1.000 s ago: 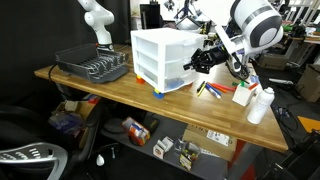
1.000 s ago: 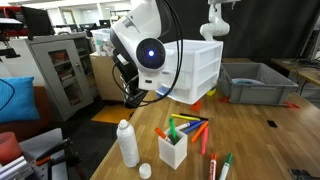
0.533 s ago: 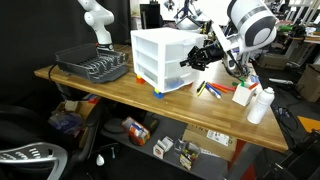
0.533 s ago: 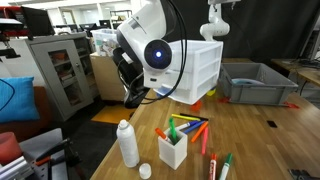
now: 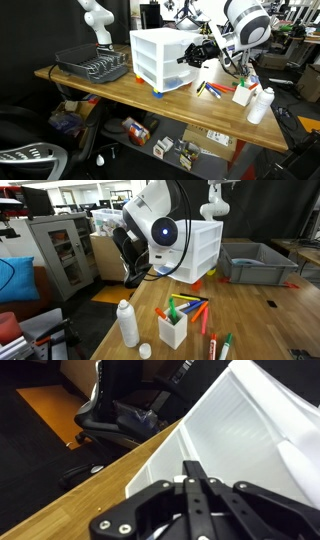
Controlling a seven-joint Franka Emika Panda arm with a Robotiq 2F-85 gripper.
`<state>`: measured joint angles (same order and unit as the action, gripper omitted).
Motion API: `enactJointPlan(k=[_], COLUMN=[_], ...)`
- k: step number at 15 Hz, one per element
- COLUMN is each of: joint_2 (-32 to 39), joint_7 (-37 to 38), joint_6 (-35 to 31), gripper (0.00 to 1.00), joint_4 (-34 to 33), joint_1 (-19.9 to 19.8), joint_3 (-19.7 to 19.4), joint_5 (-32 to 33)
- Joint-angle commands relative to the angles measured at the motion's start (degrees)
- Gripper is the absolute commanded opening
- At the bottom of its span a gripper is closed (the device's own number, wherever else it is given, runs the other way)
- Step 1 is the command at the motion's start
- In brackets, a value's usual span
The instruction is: Close the middle drawer of the small white cabinet
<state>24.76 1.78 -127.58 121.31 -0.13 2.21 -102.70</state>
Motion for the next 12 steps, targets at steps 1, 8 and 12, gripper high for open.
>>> enactJointPlan(k=[1, 8, 12], joint_2=[-0.44, -12.63, -21.03], joint_7=[0.51, 1.73, 8.84], joint_6=[0.58, -10.52, -17.97], gripper=[0.0, 0.0, 0.0], joint_4=[0.97, 14.12, 21.53], joint_1=[1.57, 5.03, 7.23], joint_3=[-0.89, -1.16, 1.05], joint_5=[1.42, 8.19, 18.0])
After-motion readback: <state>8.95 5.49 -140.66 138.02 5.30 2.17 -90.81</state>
